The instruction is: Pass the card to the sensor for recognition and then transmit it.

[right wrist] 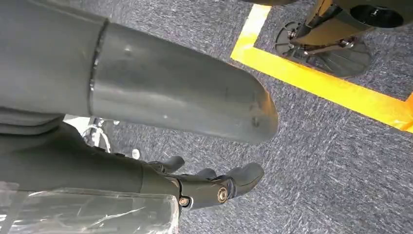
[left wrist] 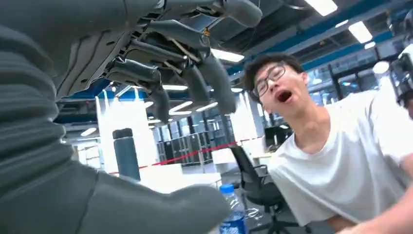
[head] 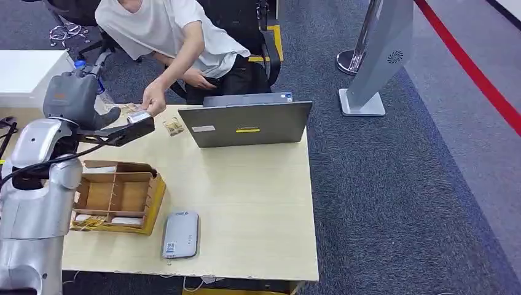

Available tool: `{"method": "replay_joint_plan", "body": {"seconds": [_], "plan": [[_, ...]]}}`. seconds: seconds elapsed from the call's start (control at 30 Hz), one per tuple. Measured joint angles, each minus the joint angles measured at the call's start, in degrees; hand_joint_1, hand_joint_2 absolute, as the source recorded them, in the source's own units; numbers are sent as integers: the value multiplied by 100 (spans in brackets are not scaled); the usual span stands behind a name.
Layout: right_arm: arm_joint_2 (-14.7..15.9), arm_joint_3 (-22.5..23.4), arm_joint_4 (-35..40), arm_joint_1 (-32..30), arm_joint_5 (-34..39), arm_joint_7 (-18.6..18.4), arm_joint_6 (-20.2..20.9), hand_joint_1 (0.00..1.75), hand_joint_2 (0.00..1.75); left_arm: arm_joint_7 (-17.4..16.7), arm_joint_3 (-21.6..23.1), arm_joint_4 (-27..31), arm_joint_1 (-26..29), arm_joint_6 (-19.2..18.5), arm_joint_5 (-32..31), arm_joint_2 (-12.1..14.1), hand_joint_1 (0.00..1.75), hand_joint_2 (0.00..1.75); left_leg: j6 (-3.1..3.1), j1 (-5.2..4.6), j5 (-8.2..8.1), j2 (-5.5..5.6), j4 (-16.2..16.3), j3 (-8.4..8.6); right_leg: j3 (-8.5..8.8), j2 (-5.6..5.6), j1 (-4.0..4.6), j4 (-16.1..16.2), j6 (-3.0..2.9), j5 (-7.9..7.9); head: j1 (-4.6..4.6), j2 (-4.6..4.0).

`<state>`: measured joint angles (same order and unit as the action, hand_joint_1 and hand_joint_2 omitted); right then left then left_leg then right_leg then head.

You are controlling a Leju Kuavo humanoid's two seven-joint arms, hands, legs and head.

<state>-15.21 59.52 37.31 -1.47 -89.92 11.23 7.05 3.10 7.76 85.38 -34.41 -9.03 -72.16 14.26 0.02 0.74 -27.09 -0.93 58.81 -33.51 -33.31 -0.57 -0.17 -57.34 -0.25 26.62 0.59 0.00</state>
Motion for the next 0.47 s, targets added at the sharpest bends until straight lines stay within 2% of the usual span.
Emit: {"method": "replay_joint_plan", "body": {"seconds": [0.13, 0.23, 0.33, 0.47], "plan": [[-18, 101, 77, -38, 0, 17, 88, 0, 0, 197, -193, 581, 396, 11, 800, 397, 0, 175, -1, 0, -1, -10, -5, 0, -3, 10, 0, -2, -1, 2, 0, 0], [-66, 219, 232, -81, 0, 17, 182, 0, 0, 337, -740, 955, 849, -160, 1863, 754, 0, 175, -9, 1, -6, -13, -13, 2, -3, 14, 0, -2, -8, 8, -2, 0], [-114, 365, 387, -105, -2, -13, 278, 0, 0, 420, -1711, 1068, 1357, -339, 2706, 1132, 0, 175, -15, 2, -10, -29, -16, 9, -7, 31, 1, -6, -16, 13, 0, 0], [-162, 588, 562, -116, -2, -92, 361, 0, 0, 457, -3516, 799, 1853, -846, 3865, 1492, 0, 175, -19, 8, -12, -42, -20, 4, -13, 46, 5, -12, -22, 17, 4, 0]]}}
